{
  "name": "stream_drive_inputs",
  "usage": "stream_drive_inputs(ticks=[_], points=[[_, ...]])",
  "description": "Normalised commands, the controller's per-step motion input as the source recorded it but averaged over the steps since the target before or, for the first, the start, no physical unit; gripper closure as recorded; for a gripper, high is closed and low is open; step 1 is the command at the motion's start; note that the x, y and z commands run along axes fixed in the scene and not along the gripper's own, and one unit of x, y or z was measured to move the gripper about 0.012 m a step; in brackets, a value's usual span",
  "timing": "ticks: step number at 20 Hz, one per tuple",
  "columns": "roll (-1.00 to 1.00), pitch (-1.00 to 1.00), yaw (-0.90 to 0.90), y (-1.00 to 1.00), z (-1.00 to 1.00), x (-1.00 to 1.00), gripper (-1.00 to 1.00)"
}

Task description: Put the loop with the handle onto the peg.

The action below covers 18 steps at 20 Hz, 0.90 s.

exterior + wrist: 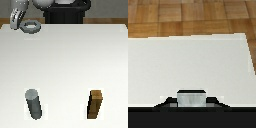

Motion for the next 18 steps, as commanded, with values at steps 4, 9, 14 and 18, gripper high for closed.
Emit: stream_drive_inputs(ticks=[4,9,14,18], points=[[0.0,0.0,-1.0,0.0,0.0,0.0,1.0],[0.0,0.0,-0.38,0.0,0.0,0.4,1.0],[0.0,0.0,0.0,0.0,0.0,1.0,1.0],[0.0,0.0,0.0,0.0,0.31,0.5,1.0]])
